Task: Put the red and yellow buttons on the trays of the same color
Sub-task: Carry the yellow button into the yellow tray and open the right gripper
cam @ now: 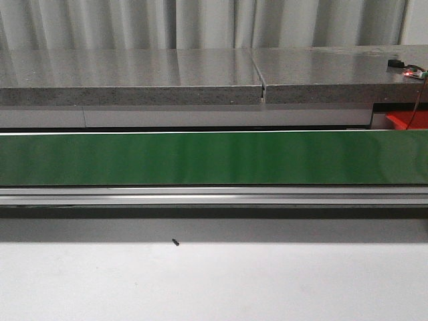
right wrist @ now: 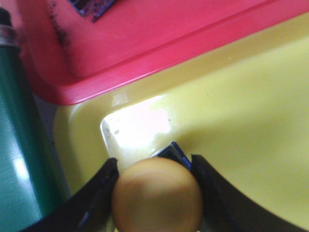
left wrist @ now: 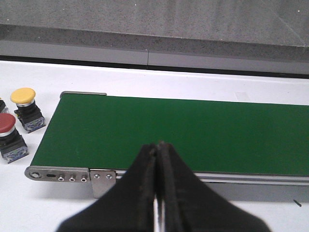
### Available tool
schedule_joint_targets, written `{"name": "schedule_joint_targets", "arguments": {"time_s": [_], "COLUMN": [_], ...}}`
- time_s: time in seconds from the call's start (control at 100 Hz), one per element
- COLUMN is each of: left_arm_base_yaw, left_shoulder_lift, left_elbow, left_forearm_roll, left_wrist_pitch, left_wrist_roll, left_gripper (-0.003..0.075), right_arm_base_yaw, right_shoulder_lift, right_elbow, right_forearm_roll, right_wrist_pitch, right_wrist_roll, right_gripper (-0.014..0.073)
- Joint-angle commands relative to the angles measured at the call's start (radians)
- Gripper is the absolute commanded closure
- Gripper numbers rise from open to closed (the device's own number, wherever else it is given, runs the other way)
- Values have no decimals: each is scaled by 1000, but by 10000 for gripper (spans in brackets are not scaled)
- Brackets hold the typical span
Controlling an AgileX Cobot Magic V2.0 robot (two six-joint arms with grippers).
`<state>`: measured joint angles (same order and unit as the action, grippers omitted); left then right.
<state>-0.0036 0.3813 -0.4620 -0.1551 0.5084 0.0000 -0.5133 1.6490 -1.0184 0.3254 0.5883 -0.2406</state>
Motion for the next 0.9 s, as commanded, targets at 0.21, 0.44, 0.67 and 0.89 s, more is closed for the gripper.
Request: {"name": "schedule_joint_targets", "arguments": {"time_s": [0.21, 0.44, 0.67, 0.89], "left_arm_base_yaw": [1, 1, 1, 1], "left_shoulder_lift": [6, 6, 6, 6], "left_elbow": [-31, -31, -31, -31], "left_forearm_roll": [-12, -12, -12, -12], "left_wrist_pitch": [-76, -76, -76, -76], "left_wrist_roll": [0, 0, 0, 0], "left_gripper": [741, 741, 741, 741], "right_arm_base_yaw": [-6, -6, 43, 208], "right_shoulder_lift": [2, -8, -127, -316], "right_elbow": [-20, -20, -25, -25], "right_forearm_roll": [19, 20, 38, 37], "right_wrist_pitch": [-50, -49, -100, -141], "right_wrist_roll": [1, 1, -6, -48], "right_gripper": [358, 6, -13, -13]}}
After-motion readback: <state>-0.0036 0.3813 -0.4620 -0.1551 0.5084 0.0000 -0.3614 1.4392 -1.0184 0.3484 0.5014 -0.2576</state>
